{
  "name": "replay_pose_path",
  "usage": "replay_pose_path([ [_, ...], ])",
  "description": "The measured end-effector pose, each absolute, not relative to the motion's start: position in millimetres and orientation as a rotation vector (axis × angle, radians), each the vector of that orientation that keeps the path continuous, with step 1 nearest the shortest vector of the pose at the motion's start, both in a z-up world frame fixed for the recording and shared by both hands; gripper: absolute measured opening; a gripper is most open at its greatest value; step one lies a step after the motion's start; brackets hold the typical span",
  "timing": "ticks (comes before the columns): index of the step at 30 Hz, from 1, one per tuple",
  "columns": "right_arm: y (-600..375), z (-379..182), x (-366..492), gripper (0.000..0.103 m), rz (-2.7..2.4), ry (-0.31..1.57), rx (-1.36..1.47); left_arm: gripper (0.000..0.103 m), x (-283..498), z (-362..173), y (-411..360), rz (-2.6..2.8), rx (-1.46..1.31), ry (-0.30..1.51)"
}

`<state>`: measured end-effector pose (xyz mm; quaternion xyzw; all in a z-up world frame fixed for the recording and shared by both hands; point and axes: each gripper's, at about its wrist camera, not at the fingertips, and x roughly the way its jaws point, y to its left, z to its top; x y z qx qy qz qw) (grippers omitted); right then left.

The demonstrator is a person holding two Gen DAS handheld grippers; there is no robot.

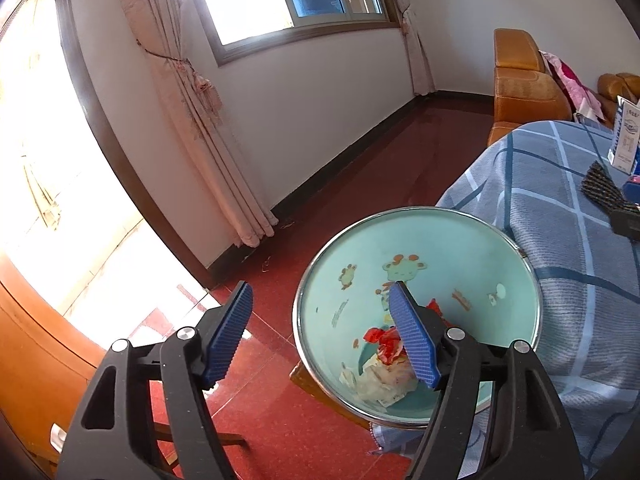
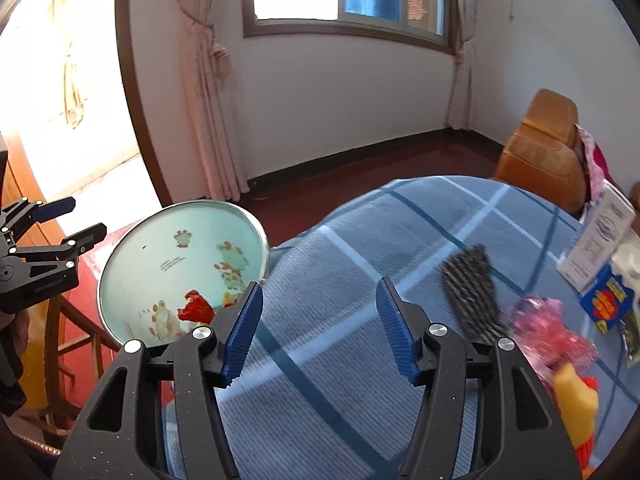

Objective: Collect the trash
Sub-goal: 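Carry both wrappers over the teal bin and open both tools to drop them, then move both tools back to the pile and grasp the orange snack wrapper with the right tool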

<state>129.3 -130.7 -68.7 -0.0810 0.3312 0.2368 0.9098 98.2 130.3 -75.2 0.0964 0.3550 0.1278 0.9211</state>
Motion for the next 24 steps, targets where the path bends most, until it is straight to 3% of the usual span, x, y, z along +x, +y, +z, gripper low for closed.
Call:
replay_pose_path([
  [11, -243.8, -54.7, 90.2, 0.066, 0.290, 0.653, -0.102, 0.070, 100.1, -80.3, 78.9, 0.133, 0.244, 0.737],
  [24, -372.4, -81.4, 50.5, 0.068, 0.028, 0.697, 0.025, 0.071, 105.5, -86.9, -7.4, -0.024, 0.292, 0.736],
])
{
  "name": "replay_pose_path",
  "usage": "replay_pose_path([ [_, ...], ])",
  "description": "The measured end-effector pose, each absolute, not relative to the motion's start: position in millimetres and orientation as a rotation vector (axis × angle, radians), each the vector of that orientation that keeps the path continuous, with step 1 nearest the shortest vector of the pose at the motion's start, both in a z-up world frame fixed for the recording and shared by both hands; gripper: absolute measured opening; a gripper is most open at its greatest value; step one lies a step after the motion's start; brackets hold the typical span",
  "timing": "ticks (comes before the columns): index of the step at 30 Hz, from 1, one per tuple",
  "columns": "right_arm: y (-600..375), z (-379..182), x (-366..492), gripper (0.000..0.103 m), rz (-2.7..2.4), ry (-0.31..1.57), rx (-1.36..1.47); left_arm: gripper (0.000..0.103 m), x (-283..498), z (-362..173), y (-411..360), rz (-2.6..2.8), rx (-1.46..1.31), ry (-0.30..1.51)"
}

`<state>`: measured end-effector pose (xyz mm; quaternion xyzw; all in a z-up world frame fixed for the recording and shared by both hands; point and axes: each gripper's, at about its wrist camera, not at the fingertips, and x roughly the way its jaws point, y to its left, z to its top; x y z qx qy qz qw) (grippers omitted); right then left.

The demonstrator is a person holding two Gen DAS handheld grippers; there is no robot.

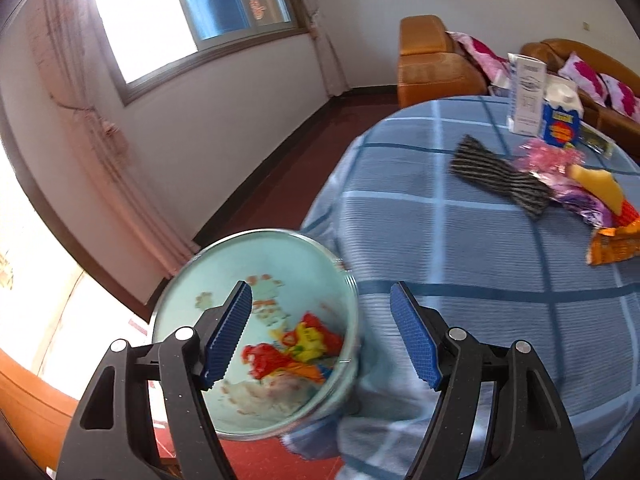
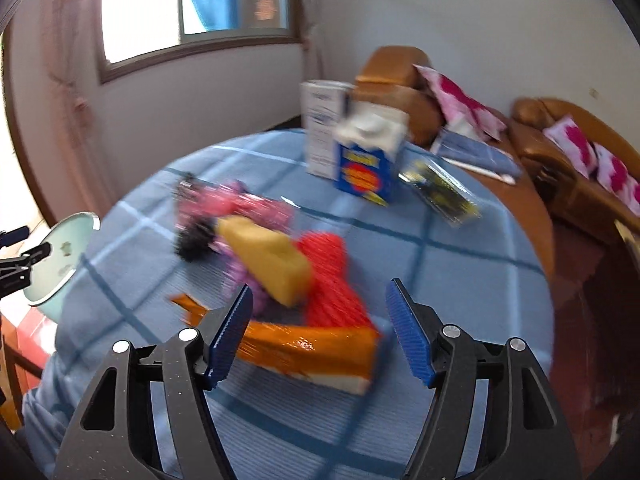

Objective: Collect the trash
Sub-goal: 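Move both tools back to the pile and grasp the orange snack wrapper with the right tool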

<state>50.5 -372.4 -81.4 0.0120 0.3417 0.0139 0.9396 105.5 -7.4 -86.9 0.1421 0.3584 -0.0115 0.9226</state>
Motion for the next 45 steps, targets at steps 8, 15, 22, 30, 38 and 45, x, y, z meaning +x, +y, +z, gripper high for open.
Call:
replay_pose_path([
  [8, -394.8, -97.5, 37.2, 0.068, 0.004, 0.722, 0.084, 0.071, 102.0, -92.3, -40.4, -0.085, 0.304, 0.746],
  [15, -393.3, -101.7, 46.8, 0.068, 0.034, 0.751, 0.127, 0.071, 107.8, -92.0, -30.6, -0.056, 0.298, 0.747],
  [22, -385.0, -120.2, 55.0, 0.050, 0.093, 0.845, 0.147, 0.071, 106.3, -97.8, -20.2, -0.053, 0.296, 0.761],
  [30, -373.4, -119.7, 43.7, 0.021, 0.143, 0.858, 0.111, 0.071, 108.7, -96.3, -16.2, -0.050, 0.289, 0.756],
  [38, -358.7, -115.0, 39.4, 0.005, 0.197, 0.818, 0.069, 0.071, 108.4, -90.3, -12.1, -0.053, 0.270, 0.744],
  [45, -358.0, -87.2, 18.2, 0.004, 0.222, 0.694, 0.064, 0.071, 112.2, -85.9, -20.9, -0.068, 0.267, 0.736],
])
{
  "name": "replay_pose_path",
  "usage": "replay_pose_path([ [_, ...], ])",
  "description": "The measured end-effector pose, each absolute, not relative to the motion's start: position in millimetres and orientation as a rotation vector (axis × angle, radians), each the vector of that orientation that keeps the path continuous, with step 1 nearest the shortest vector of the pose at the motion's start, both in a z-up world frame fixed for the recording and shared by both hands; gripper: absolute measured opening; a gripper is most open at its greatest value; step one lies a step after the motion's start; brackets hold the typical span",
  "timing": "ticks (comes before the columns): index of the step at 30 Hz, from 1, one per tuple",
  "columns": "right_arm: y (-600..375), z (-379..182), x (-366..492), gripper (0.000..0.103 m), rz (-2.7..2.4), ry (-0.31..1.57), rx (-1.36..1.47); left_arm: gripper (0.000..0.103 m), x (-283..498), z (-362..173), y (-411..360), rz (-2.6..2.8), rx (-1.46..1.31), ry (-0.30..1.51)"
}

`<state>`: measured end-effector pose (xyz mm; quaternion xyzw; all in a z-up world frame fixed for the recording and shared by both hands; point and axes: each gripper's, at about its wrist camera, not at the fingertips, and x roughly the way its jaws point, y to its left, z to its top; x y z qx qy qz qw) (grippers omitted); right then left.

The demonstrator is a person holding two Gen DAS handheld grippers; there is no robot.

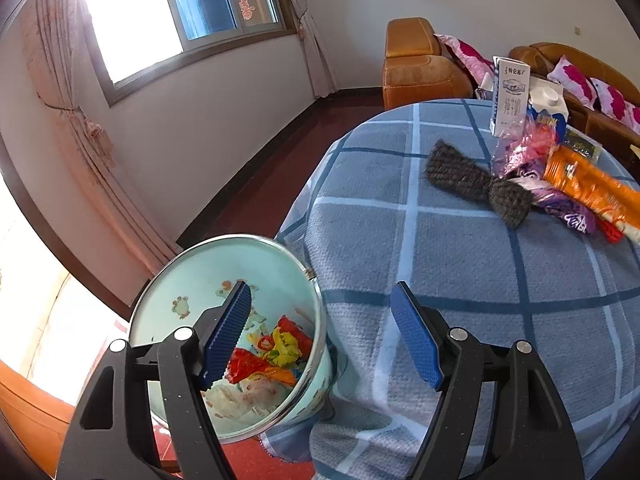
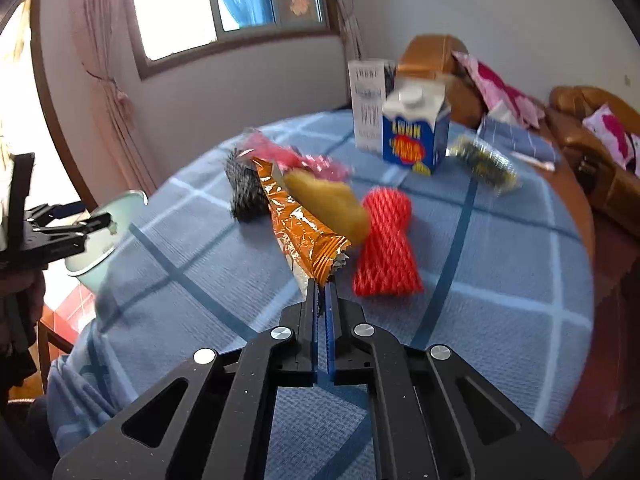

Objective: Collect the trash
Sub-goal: 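Move both tools back to the pile and grasp the orange snack wrapper with the right tool, then grasp the black scrubber with the left tool while the right tool holds the orange wrapper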

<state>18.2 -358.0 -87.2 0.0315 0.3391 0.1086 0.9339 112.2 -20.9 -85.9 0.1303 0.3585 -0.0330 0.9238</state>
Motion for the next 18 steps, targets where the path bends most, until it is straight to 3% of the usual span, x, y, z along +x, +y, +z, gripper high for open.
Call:
replay_pose_path([
  [9, -382.8, -61.4, 3.9, 0.004, 0.160, 0.573, 0.112, 0.071, 124.5, -75.8, -68.0, -0.140, 0.305, 0.693],
  [18, -425.3, -70.8, 27.6, 0.004, 0.044, 0.591, 0.179, 0.071, 182.3, -68.9, -106.8, -0.174, 0.308, 0.687],
])
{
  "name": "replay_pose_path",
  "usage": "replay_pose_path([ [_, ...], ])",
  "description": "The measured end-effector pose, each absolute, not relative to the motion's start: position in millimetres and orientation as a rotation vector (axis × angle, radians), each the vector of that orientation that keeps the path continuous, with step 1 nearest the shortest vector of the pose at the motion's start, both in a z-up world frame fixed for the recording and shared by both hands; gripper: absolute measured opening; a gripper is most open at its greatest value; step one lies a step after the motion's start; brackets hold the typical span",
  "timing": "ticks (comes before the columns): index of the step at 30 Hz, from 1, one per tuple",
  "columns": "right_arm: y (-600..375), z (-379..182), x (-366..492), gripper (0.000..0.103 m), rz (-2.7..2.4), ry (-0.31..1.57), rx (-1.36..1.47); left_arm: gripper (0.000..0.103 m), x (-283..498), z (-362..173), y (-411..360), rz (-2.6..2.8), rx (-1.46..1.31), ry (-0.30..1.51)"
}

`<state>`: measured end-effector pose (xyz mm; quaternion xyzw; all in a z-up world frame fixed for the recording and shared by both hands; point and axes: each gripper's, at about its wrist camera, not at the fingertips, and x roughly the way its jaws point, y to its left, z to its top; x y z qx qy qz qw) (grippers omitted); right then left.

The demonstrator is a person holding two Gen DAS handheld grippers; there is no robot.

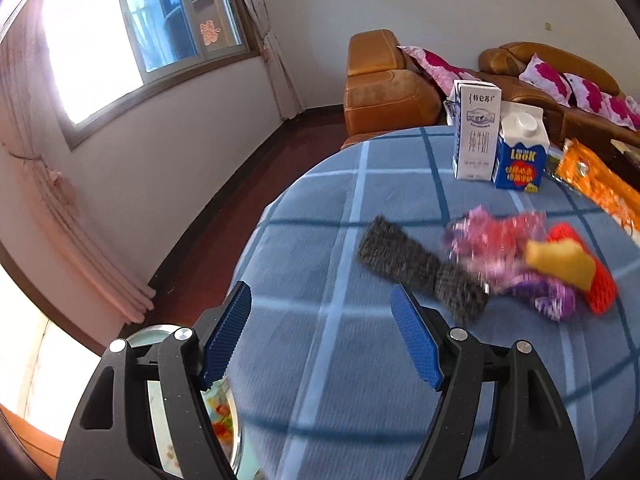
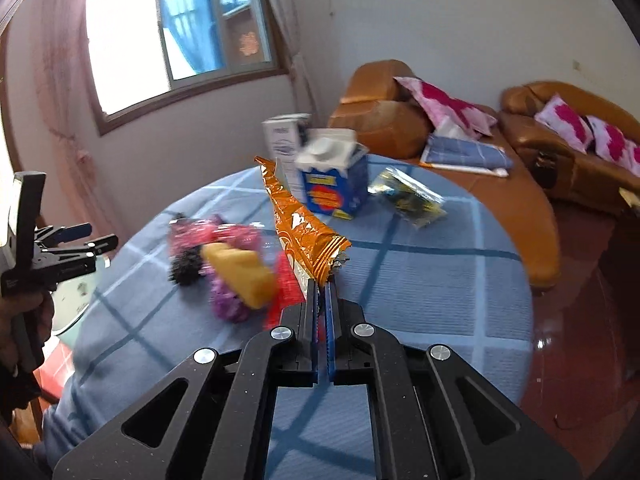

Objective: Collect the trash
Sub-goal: 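Grasp the black scrubber with the left tool while the right tool holds the orange wrapper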

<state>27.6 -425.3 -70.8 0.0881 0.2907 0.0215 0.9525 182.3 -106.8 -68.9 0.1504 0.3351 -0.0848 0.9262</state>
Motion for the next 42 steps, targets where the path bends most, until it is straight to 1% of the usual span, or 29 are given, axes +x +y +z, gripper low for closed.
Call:
replay_pose_path([
  [5, -436.8, -77.7, 27.3, 0.004, 0.015, 0.596, 0.178, 0.072, 194.9, -83.8, -125.4, -0.192, 0.316, 0.748],
  [8, -444.6, -80.8, 23.4, 0.004, 0.002, 0.597, 0.186, 0.077, 179.6, -103.2, -137.6, -0.192, 0.376, 0.772],
  [11, -450.1, -82.8, 21.9, 0.004, -0.002, 0.597, 0.195, 0.077, 182.7, -121.5, -148.0, -0.194, 0.362, 0.835],
  [13, -451.0, -83.2, 21.5, 0.004, -0.001, 0.596, 0.196, 0.077, 184.5, -124.8, -159.1, -0.206, 0.352, 0.843],
  [16, -450.6, -82.0, 19.9, 0.004, 0.000, 0.594, 0.199, 0.077, 182.4, -117.4, -177.3, -0.229, 0.349, 0.814],
  [20, -450.0, -81.2, 16.9, 0.004, -0.001, 0.592, 0.199, 0.078, 166.6, -104.8, -176.3, -0.282, 0.363, 0.803],
  [21, -450.0, -81.4, 17.1, 0.004, -0.001, 0.591, 0.197, 0.081, 162.2, -101.1, -171.0, -0.284, 0.374, 0.792],
  [22, -450.2, -82.2, 17.3, 0.004, -0.002, 0.592, 0.196, 0.082, 160.4, -98.1, -165.9, -0.279, 0.377, 0.784],
  [25, -450.6, -85.4, 20.9, 0.004, -0.003, 0.598, 0.197, 0.082, 166.2, -88.6, -141.6, -0.222, 0.374, 0.758],
  [29, -446.1, -86.8, 26.5, 0.004, 0.000, 0.603, 0.187, 0.081, 201.1, -83.3, -119.9, -0.180, 0.316, 0.756],
  [30, -445.3, -86.1, 28.4, 0.004, 0.000, 0.602, 0.184, 0.078, 204.2, -84.1, -118.2, -0.184, 0.307, 0.757],
  [31, -444.9, -85.7, 30.5, 0.004, 0.000, 0.601, 0.185, 0.072, 211.0, -84.3, -118.0, -0.206, 0.284, 0.767],
  [32, -444.7, -85.0, 33.4, 0.004, -0.001, 0.600, 0.186, 0.064, 219.5, -87.5, -118.4, -0.244, 0.252, 0.788],
  [34, -444.4, -82.6, 37.2, 0.004, -0.003, 0.596, 0.184, 0.063, 231.5, -95.4, -119.3, -0.298, 0.202, 0.833],
  [36, -442.5, -80.8, 40.3, 0.004, 0.000, 0.593, 0.182, 0.051, 239.0, -107.8, -120.0, -0.321, 0.185, 0.885],
  [37, -440.5, -79.4, 42.0, 0.004, 0.003, 0.592, 0.178, 0.050, 240.4, -113.6, -119.7, -0.341, 0.170, 0.910],
  [38, -438.6, -79.1, 44.2, 0.004, 0.005, 0.590, 0.174, 0.045, 237.8, -117.1, -121.6, -0.352, 0.160, 0.915],
  [39, -437.1, -78.8, 43.9, 0.004, 0.007, 0.589, 0.170, 0.038, 235.4, -118.2, -121.7, -0.362, 0.155, 0.911],
  [40, -435.1, -78.1, 44.9, 0.004, 0.010, 0.589, 0.167, 0.032, 230.7, -116.5, -122.9, -0.390, 0.161, 0.912],
  [41, -433.4, -77.6, 45.8, 0.004, 0.014, 0.589, 0.164, 0.024, 228.3, -115.5, -123.5, -0.393, 0.166, 0.908],
  [42, -431.6, -77.3, 46.3, 0.004, 0.017, 0.589, 0.159, 0.010, 225.1, -114.1, -123.2, -0.396, 0.176, 0.903],
])
